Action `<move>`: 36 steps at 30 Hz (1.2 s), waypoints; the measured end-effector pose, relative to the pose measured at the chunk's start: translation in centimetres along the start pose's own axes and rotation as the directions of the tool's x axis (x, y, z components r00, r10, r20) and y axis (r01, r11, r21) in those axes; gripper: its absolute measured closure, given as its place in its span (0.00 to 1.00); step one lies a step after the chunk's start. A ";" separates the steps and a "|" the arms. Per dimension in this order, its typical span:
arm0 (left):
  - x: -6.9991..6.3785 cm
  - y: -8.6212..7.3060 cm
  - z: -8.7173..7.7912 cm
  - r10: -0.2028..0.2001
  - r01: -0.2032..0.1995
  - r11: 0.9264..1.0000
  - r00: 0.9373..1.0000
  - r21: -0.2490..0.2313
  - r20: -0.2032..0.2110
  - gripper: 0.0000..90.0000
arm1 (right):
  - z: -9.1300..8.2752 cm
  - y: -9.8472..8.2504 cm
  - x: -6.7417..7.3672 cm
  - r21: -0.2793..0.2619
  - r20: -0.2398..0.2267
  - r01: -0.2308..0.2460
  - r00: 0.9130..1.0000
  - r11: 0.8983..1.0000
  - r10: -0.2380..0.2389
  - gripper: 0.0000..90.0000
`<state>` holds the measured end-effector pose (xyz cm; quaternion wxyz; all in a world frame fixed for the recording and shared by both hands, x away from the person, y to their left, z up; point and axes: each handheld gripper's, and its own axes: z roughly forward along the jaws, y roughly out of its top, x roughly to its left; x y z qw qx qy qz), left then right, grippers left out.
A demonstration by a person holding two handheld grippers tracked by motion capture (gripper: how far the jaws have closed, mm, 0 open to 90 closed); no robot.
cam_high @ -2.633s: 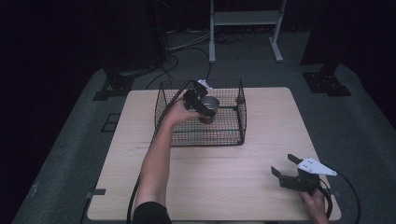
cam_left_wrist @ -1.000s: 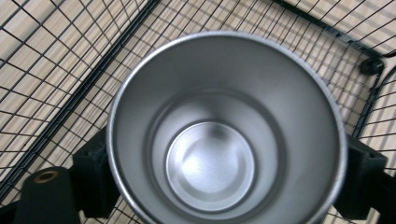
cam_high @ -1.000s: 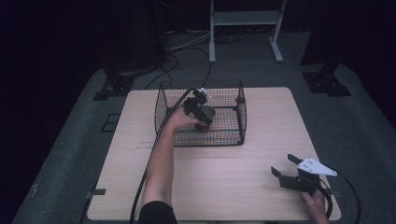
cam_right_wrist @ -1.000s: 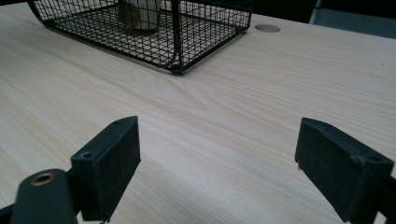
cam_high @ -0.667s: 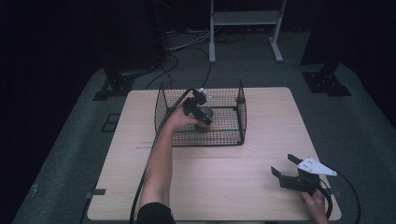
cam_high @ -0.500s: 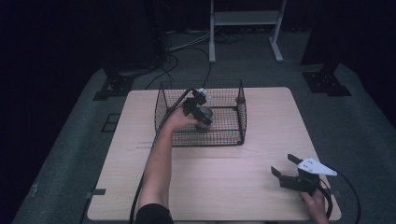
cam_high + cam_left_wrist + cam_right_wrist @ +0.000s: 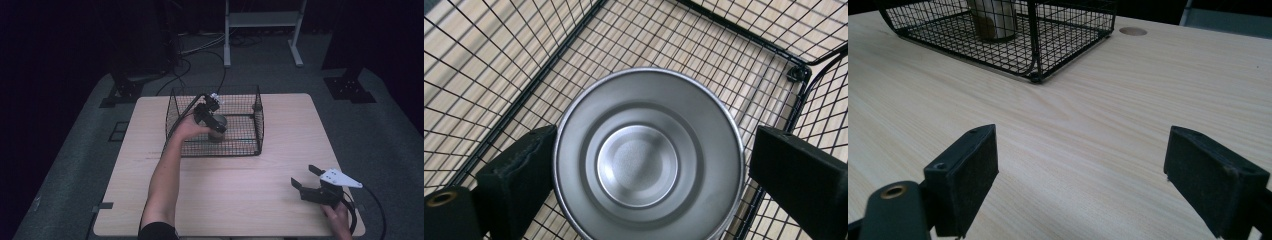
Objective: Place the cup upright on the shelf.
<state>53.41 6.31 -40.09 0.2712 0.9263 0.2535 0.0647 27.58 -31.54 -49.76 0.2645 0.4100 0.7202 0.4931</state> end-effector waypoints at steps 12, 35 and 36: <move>0.0 0.2 -1.5 -0.008 0.006 0.997 1.000 -0.073 -0.021 0.04 | 0.0 0.0 0.0 -0.003 0.004 -0.003 1.000 1.000 0.003 0.15; -2.4 0.2 -5.7 0.054 -0.058 0.987 0.998 -0.152 -0.034 0.03 | 0.1 0.1 0.3 0.017 0.021 0.021 1.000 1.000 -0.021 0.15; -2.4 0.2 -5.7 0.054 -0.058 0.987 0.998 -0.152 -0.034 0.03 | 0.1 0.1 0.3 0.017 0.022 0.021 1.000 1.000 -0.021 0.15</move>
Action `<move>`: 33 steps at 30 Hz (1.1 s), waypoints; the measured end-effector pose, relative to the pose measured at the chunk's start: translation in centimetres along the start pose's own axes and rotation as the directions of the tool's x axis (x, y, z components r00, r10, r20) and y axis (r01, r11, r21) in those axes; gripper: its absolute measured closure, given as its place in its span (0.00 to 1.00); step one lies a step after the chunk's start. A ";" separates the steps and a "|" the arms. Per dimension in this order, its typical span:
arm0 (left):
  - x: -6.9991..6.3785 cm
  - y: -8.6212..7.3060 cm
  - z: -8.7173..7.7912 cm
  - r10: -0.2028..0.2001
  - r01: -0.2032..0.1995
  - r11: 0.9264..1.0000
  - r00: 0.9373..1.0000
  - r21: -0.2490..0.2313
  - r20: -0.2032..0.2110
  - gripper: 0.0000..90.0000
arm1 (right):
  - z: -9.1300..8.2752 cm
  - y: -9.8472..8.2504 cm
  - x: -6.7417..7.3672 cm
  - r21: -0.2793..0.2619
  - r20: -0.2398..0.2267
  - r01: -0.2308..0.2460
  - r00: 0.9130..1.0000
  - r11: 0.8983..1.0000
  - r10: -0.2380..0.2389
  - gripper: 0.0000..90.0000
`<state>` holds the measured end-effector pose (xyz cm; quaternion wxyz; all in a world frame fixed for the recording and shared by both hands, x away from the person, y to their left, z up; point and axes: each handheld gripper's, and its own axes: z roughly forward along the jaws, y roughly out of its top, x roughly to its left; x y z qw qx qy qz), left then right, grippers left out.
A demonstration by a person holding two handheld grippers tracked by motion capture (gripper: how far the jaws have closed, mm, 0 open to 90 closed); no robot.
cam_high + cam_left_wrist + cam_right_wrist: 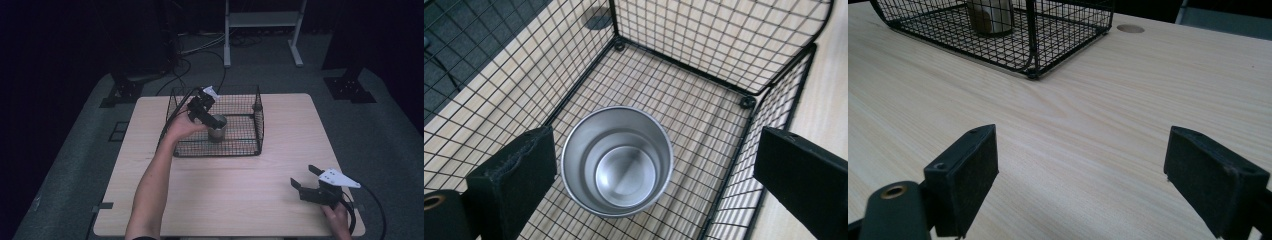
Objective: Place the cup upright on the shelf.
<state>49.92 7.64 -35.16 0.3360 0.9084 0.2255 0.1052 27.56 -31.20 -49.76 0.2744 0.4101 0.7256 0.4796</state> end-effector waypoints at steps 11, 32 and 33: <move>-1.3 -1.3 -2.0 0.015 -0.015 0.998 1.000 -0.063 0.000 0.03 | 0.1 0.0 0.2 0.007 0.013 0.016 1.000 1.000 -0.016 0.15; -4.3 -3.1 -4.6 0.056 -0.054 0.992 0.998 -0.112 0.010 0.03 | 0.1 0.0 0.3 0.016 0.030 0.018 0.999 1.000 -0.018 0.15; -4.6 -3.3 -4.7 0.061 -0.060 0.992 0.998 -0.114 0.005 0.03 | 0.1 0.0 0.3 0.016 0.030 0.019 0.999 1.000 -0.019 0.15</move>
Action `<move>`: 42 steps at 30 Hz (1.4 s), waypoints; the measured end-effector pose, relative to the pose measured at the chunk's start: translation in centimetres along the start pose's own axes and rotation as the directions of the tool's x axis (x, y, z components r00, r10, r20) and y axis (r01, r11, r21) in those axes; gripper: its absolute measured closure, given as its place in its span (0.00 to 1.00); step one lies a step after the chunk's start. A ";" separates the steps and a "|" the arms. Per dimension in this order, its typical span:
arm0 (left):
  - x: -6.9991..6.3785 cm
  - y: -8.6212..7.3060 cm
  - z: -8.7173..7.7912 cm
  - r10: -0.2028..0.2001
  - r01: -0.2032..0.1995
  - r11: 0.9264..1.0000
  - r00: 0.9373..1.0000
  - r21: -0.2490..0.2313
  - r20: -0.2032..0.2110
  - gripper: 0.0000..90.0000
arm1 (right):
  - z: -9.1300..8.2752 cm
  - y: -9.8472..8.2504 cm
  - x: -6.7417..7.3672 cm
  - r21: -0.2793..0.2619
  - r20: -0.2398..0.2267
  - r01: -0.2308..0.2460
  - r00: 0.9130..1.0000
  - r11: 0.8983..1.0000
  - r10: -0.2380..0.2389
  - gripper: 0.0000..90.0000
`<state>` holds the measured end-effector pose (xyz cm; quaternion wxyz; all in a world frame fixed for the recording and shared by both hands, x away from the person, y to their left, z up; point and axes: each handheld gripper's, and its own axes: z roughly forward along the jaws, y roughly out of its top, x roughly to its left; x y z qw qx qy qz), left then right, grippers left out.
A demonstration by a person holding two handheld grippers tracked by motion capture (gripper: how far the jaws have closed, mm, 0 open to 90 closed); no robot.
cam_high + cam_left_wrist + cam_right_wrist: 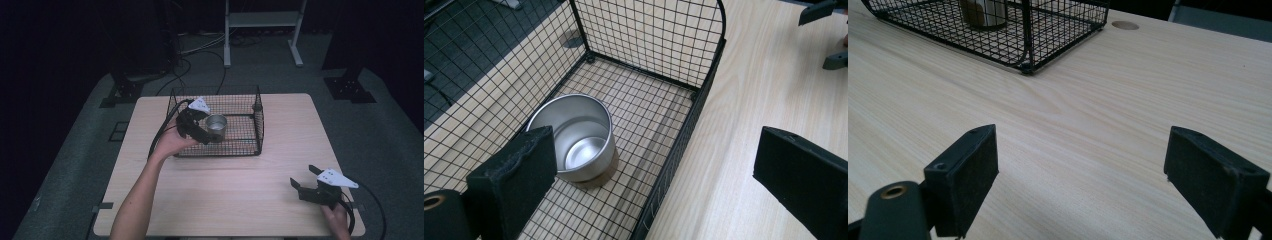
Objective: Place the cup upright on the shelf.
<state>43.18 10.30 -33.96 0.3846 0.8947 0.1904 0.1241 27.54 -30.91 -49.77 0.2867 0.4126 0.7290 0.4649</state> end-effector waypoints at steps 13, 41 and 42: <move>-1.6 -1.0 -0.9 0.018 -0.018 1.000 1.000 -0.012 0.021 0.03 | 0.0 0.0 0.1 0.002 0.004 0.004 1.000 1.000 -0.004 0.15; -4.3 -4.5 -2.6 0.035 -0.033 0.998 0.998 -0.048 0.042 0.03 | 0.1 0.0 0.2 0.011 0.016 0.010 1.000 1.000 -0.010 0.15; -4.4 -4.7 -2.6 0.036 -0.034 0.998 0.999 -0.048 0.041 0.03 | 0.1 0.0 0.2 0.012 0.016 0.010 1.000 1.000 -0.010 0.15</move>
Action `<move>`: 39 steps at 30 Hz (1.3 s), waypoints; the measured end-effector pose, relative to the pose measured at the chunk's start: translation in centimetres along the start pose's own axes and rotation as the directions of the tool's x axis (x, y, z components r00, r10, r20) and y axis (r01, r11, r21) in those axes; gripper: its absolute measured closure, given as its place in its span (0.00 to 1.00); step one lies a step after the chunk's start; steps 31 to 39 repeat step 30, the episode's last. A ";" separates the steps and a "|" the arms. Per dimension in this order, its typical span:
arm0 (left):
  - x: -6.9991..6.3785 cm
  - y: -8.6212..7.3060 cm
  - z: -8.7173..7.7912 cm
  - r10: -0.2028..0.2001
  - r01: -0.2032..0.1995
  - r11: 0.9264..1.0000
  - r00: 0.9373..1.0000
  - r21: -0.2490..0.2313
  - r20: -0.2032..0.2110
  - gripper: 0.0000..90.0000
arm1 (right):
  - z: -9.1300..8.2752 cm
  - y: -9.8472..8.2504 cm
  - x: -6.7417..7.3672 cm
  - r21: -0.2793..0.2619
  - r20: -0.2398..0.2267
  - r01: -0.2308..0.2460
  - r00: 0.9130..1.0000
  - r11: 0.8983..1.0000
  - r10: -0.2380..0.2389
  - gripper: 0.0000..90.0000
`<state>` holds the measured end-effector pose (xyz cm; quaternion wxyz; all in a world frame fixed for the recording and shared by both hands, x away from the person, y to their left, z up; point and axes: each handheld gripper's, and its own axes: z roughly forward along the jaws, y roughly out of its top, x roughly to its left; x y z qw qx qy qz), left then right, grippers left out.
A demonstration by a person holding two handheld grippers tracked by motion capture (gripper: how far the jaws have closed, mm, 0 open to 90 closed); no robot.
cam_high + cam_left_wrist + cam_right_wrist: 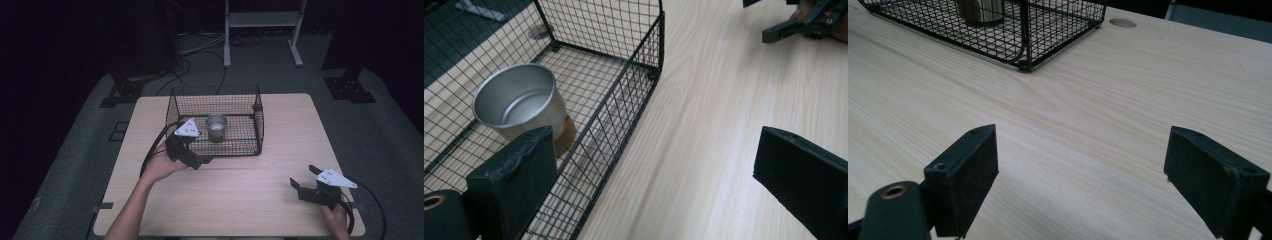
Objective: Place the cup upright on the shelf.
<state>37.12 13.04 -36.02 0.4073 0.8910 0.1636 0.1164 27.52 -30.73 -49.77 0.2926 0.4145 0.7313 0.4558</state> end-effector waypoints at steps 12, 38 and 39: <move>-0.9 -2.0 -0.9 -0.022 0.022 0.999 1.000 -0.030 -0.002 0.03 | 0.0 0.0 0.0 0.002 0.003 0.000 1.000 1.000 0.000 0.15; -3.1 -6.5 -1.6 -0.070 0.068 0.993 0.997 -0.091 -0.014 0.02 | 0.0 0.0 0.0 0.006 0.002 -0.006 1.000 1.000 0.006 0.15; -3.1 -6.5 -1.6 -0.070 0.068 0.993 0.997 -0.091 -0.014 0.02 | 0.0 0.0 0.0 0.006 0.002 -0.006 1.000 1.000 0.006 0.15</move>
